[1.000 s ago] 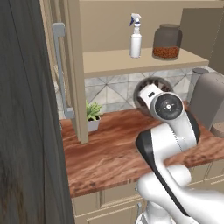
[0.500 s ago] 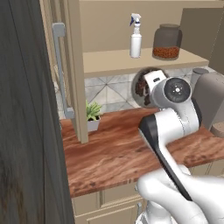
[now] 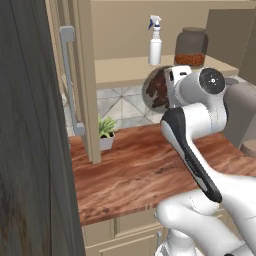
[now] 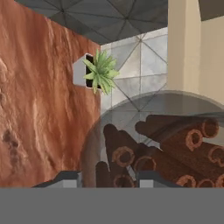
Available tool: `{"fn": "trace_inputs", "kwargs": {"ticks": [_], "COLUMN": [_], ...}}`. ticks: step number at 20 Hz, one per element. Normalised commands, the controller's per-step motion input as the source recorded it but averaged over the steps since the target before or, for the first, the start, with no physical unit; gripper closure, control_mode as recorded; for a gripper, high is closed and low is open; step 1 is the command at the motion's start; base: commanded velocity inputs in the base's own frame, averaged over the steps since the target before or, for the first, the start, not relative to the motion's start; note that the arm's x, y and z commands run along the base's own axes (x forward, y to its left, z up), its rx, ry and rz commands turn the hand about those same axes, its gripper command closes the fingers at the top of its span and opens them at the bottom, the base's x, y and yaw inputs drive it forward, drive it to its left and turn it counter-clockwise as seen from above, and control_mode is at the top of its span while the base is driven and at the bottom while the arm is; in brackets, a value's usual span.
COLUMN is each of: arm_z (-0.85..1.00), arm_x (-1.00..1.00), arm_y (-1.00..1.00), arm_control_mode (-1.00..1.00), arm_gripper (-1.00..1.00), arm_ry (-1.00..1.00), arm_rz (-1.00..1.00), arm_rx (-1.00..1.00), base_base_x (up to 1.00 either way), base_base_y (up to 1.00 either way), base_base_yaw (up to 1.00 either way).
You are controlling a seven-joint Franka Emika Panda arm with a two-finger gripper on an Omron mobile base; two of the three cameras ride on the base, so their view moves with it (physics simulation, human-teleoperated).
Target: Pick the jar and jar from the dining table and place them in the open cabinet. Close the cabinet after placing the objects.
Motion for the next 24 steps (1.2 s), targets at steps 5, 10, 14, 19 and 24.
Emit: {"fn": "trace_inputs", "kwargs": {"ticks": [5,10,14,19,24], "arm_z": [0.26,0.3,0.33,0.33,0.21], "arm_x": [0.47,0.45,0.37,0.27,0.31], "arm_y": [0.17,0.19,0.23,0.32,0.19], "arm_control_mode": [-1.0,-1.0,-1.0,-1.0,-1.0], "arm_gripper": [1.0,1.0,1.0,1.0,1.0], "arm_ry": [0.0,0.0,0.0,-0.02,-0.02], "arm_rz": [0.01,0.01,0.02,0.04,0.08], "arm_rx": [0.19,0.12,0.04,0.0,0.0], "base_base_x": [0.0,0.0,0.0,0.0,0.0], "base_base_y": [0.0,0.0,0.0,0.0,0.0], "base_base_yaw": [0.0,0.0,0.0,0.0,0.0]}}
